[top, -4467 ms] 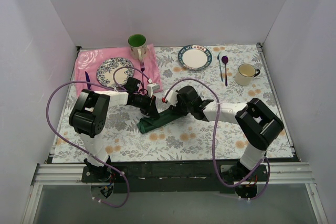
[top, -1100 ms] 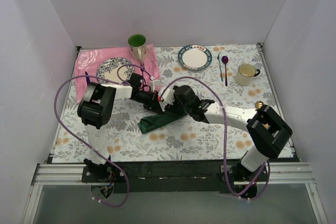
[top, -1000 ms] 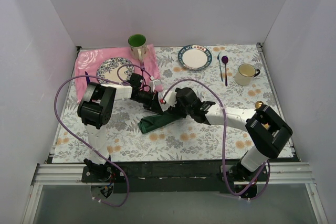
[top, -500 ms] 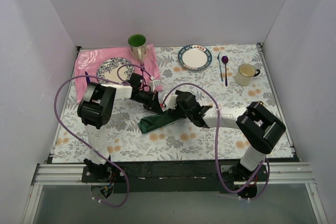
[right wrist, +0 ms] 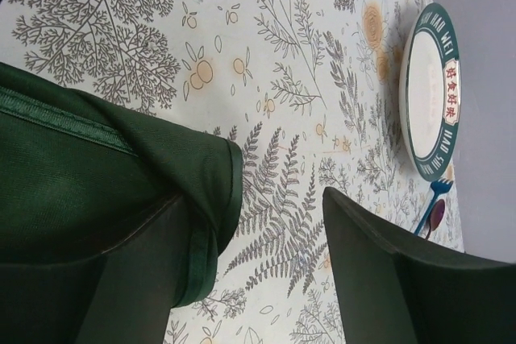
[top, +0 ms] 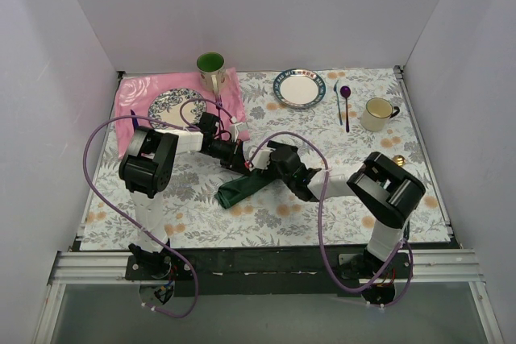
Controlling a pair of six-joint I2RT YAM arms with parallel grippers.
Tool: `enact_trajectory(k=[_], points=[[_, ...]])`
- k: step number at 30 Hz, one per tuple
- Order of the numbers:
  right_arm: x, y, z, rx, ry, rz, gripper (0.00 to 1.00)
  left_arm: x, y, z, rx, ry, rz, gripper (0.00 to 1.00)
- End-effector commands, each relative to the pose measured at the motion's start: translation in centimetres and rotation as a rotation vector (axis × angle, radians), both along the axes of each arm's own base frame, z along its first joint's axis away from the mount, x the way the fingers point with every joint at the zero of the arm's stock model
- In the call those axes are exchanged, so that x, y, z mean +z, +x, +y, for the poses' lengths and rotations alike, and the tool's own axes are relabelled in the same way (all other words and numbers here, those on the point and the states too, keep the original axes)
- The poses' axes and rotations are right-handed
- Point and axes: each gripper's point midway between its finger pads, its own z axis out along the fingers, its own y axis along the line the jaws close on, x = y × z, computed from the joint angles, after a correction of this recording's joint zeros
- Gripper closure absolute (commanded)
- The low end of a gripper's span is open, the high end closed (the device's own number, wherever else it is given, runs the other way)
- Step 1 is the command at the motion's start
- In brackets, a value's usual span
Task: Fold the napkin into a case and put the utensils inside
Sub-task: Stuff the top corner of the smaller-rectangle-folded napkin into the folded napkin.
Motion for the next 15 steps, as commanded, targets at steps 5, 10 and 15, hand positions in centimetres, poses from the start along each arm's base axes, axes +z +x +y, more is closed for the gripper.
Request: enact_trajectory(k=[5, 10, 15], points=[[-2.3, -0.2, -1.4, 0.005, -0.090, -0.020, 0.37, -4.9, -0.8, 2.6, 0.018, 0.204, 0.022, 1.00], [-0.5, -0.3, -0.3, 0.017, -0.057, 0.029, 0.34, -4.7, -0.9, 2.6, 0.022, 0.200, 0.036, 1.00], [2.4, -1.2, 1.5, 0.044, 0.026, 0.129, 0.23, -4.9, -1.0, 2.8, 0.020, 0.210, 0.030, 1.00]])
